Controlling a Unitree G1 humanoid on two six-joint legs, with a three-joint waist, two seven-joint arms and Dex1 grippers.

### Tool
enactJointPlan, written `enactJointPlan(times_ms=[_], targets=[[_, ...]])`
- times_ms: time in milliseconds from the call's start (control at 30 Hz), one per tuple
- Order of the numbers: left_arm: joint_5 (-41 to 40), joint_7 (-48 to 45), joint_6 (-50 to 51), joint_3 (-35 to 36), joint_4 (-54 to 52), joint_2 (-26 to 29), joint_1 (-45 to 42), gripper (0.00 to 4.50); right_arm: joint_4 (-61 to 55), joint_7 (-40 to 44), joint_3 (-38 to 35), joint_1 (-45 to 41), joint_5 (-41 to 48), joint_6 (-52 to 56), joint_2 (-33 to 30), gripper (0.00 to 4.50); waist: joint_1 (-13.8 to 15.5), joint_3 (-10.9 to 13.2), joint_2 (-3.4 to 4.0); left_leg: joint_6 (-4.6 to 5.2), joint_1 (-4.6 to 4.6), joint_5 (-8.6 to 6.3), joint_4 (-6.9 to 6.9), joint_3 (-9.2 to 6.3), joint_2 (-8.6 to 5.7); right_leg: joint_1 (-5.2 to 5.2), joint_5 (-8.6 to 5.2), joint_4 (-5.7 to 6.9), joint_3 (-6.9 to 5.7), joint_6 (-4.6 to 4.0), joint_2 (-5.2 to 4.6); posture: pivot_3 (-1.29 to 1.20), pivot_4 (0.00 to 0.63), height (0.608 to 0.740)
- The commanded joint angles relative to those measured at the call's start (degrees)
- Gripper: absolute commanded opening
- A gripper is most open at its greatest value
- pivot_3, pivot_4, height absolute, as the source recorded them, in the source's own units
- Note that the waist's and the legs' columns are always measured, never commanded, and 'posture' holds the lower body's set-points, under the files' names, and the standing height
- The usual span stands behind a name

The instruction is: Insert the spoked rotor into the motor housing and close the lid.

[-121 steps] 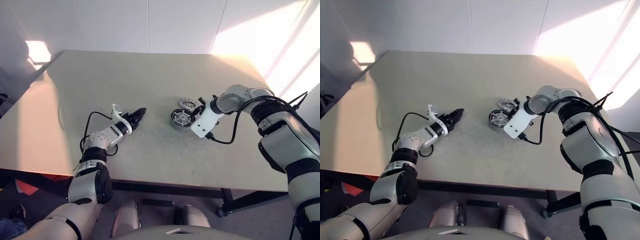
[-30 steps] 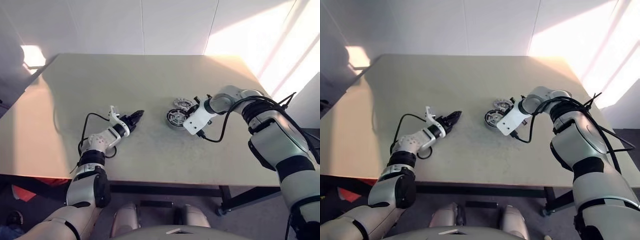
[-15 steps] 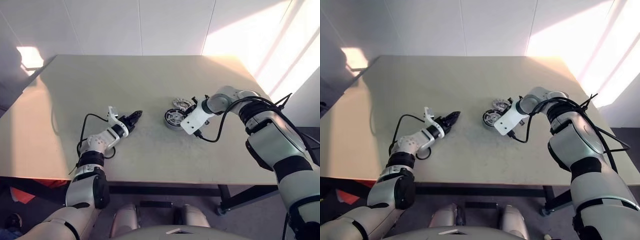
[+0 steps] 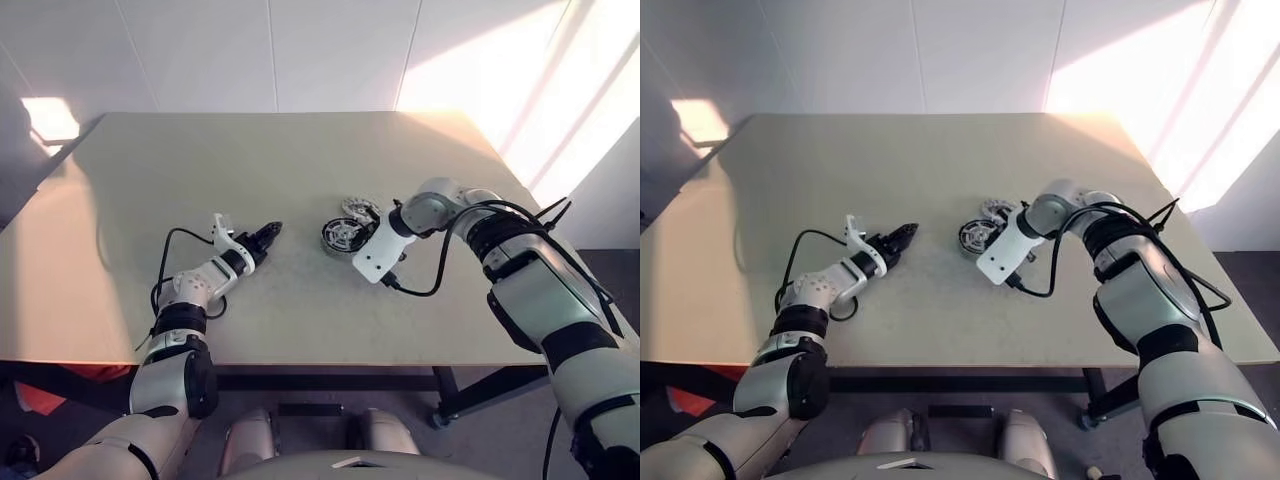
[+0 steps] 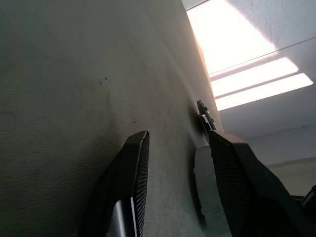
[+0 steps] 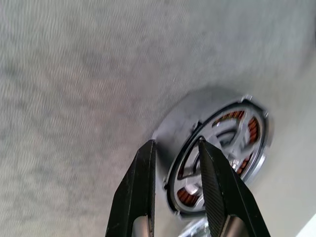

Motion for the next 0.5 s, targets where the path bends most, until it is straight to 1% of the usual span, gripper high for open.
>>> enactJointPlan(times_ms=[33, 167, 200, 433, 500], targets=[[0.28, 0.17, 0.12, -0.67, 0.8, -0.69, 0.1, 2.03, -2.4, 2.73, -0.76, 0.83, 3.28, 0.7, 1.78, 1.09, 0.08, 0.0, 0.0, 0.0, -0.02, 0.0, 0.0, 0.0, 0.0, 0.0, 0.0, -0.01, 0.0, 0.0, 0.0, 0.0, 0.0, 0.74], [0.28, 0.19, -0.06, -0.67, 0.78, -0.78, 0.19, 2.03, -4.03, 3.62, -2.4, 1.67, 5.23, 4.43, 2.32, 0.14, 0.35, 0.0, 0.0, 0.0, -0.06, 0.0, -0.02, 0.0, -0.03, 0.03, 0.0, -0.1, 0.0, -0.01, -0.01, 0.0, 0.0, 0.74], [0.28, 0.2, -0.06, -0.69, 0.73, -0.82, 0.26, 2.03, -4.64, 3.99, -2.95, 1.89, 5.93, 5.56, 2.61, 0.02, 0.4, 0.0, 0.0, 0.0, -0.07, 0.0, -0.06, 0.0, -0.03, 0.02, 0.0, -0.14, 0.0, -0.01, -0.01, 0.0, 0.0, 0.74], [0.31, 0.22, -0.16, -0.79, 0.8, -1.1, 0.23, 2.03, -10.25, 12.16, -6.3, 4.25, 12.82, 13.8, 3.52, 0.01, 0.85, 0.0, 0.0, 0.0, -0.07, 0.0, -0.17, 0.01, -0.03, -0.01, 0.0, -0.18, 0.0, -0.01, -0.01, 0.0, 0.0, 0.74], [0.3, 0.19, -0.17, -0.86, 0.7, -1.22, 0.37, 2.03, -13.25, 15.87, -7.47, 5.49, 15.86, 17.33, 3.47, 0.01, 1.14, 0.0, 0.0, 0.0, -0.08, 0.0, -0.22, 0.02, -0.03, -0.02, 0.0, -0.22, 0.0, -0.01, 0.0, 0.0, 0.0, 0.74]])
